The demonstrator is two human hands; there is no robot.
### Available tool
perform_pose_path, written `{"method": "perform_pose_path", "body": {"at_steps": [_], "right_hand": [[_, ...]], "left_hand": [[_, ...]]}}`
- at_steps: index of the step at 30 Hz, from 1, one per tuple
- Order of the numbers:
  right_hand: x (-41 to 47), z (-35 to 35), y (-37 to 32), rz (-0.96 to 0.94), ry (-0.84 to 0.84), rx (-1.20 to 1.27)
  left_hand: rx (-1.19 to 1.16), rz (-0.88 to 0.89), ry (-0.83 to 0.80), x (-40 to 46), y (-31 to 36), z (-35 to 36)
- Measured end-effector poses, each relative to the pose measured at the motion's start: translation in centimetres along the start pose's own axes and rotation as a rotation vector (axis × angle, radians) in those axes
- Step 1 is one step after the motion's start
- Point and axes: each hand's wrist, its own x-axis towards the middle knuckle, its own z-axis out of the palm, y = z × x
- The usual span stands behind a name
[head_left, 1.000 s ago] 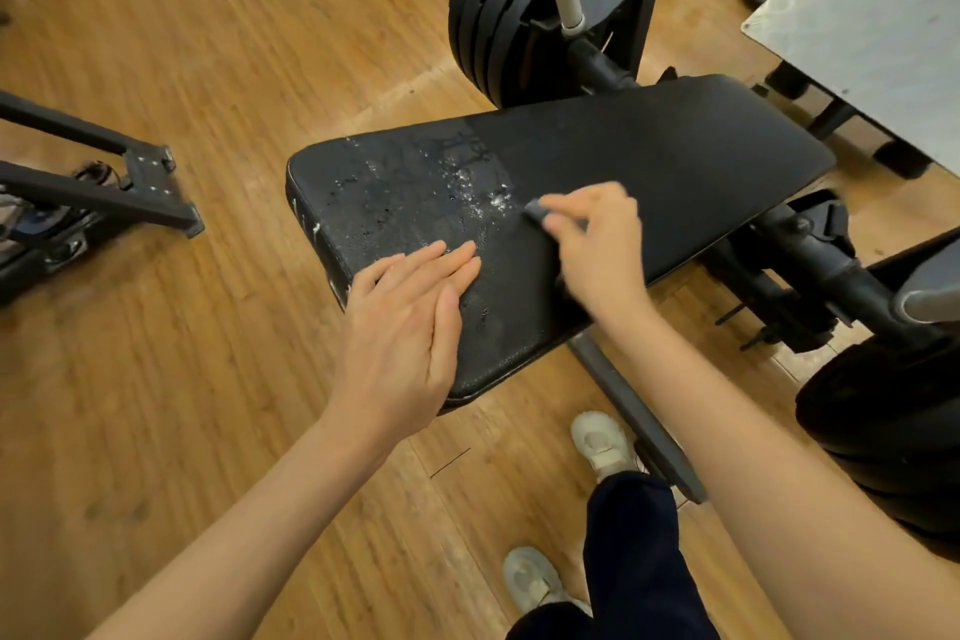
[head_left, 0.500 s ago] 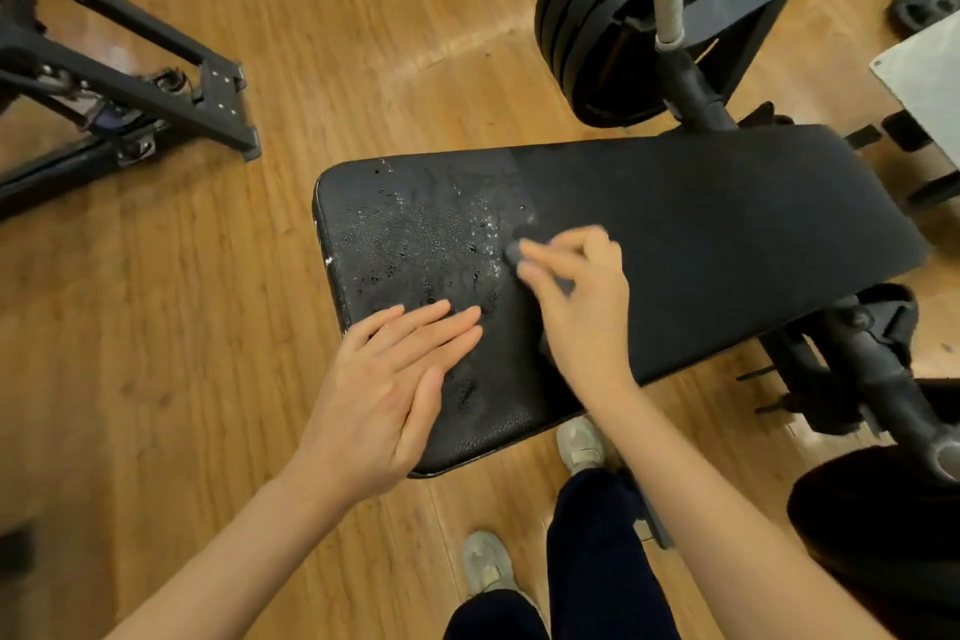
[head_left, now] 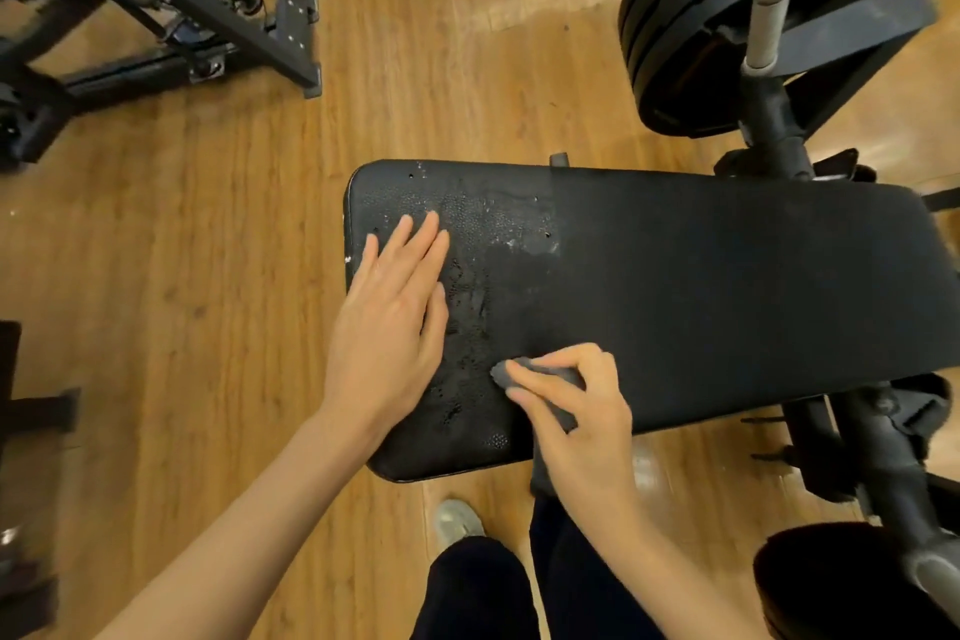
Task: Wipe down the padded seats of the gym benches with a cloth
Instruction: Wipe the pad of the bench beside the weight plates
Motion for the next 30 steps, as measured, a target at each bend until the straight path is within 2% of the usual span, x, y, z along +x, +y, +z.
{"method": "perform_pose_path", "body": {"at_steps": [6,11,17,22,27,30], "right_hand": [[10.0,2.6,0.3,0.024,0.103,-0.021],[1.9,-0.3,0.6,-0.071,-0.014,-0.022],[9.7,2.0,0.9,-0.011,0.078,-0.053],[2.6,-1.9,2.0,-0.019,0.003,-0.044],[9.9,0.2,2.8,0.098,0.135,-0.065],[5.6,-0.6,2.2,0.095,0.085,-0.048]], "left_hand": [[0.065,-0.009,-0.007,0.0,0.2,0.3],[0.072,-0.018,-0.013,0.0,0.2,0.3],[0.077,-0.028,-0.011,0.0,0.4,0.4],[0.087,-0.051,-0.016,0.0,0.7,0.3],[0.090,-0.044,-0.015,0.1,0.6,0.3],[0.086,-0.043,-0.019,0.1,0.7,0.2]]}}
